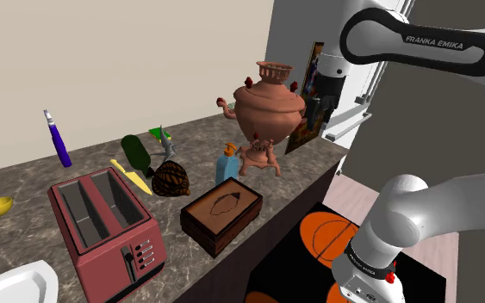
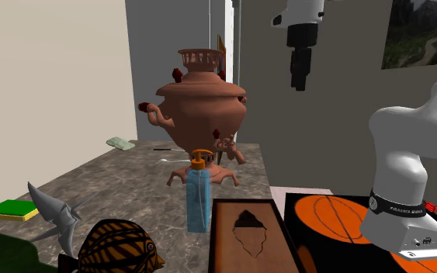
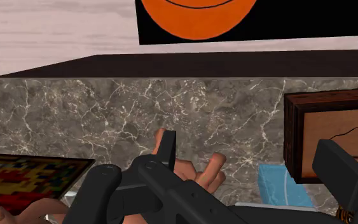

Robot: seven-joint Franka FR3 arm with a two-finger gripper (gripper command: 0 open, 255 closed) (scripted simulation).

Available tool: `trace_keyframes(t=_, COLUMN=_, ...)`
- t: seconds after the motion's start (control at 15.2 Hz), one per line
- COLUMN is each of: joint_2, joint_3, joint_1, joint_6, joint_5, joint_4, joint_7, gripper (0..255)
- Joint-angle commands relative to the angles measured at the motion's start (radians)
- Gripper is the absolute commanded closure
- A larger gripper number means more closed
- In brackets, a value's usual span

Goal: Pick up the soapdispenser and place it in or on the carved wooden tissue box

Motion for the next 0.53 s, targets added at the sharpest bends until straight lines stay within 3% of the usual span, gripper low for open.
trace_keyframes(t=0.0, joint_2=0.0, joint_3=0.0, joint_1=0.0, joint_6=0.0, joint_5=0.0, joint_4=0.0, joint_7=0.0, gripper=0)
trace_keyframes(t=0.46, joint_2=0.214, joint_3=0.028, joint_1=0.028, joint_6=0.193, joint_5=0.043, joint_4=0.024, joint_7=0.045, gripper=0)
